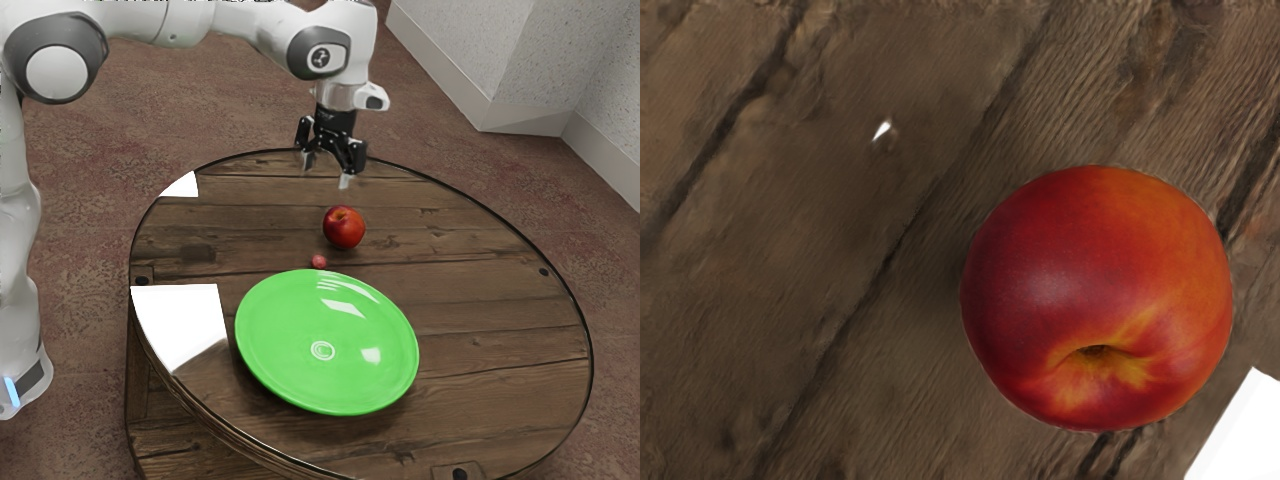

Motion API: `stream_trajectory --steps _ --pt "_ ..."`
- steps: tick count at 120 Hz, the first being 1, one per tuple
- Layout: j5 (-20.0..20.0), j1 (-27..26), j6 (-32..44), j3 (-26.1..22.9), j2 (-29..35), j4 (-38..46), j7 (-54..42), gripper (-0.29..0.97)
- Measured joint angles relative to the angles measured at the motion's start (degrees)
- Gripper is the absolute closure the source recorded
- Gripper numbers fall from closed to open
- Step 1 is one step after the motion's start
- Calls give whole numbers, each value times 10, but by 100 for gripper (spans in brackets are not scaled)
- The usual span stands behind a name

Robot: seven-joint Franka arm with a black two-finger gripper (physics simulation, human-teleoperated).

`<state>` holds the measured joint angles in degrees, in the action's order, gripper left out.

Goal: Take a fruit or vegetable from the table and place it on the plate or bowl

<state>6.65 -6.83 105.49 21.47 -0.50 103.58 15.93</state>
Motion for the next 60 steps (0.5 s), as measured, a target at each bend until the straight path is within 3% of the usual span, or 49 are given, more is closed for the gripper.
stream_trajectory --steps 20,44,60 --pt "19 7 24 -1 -18 -3 -73 0" --pt "48 -97 47 -4 -75 -21 -132 0" --pt "68 -81 57 2 -77 -25 -160 0"
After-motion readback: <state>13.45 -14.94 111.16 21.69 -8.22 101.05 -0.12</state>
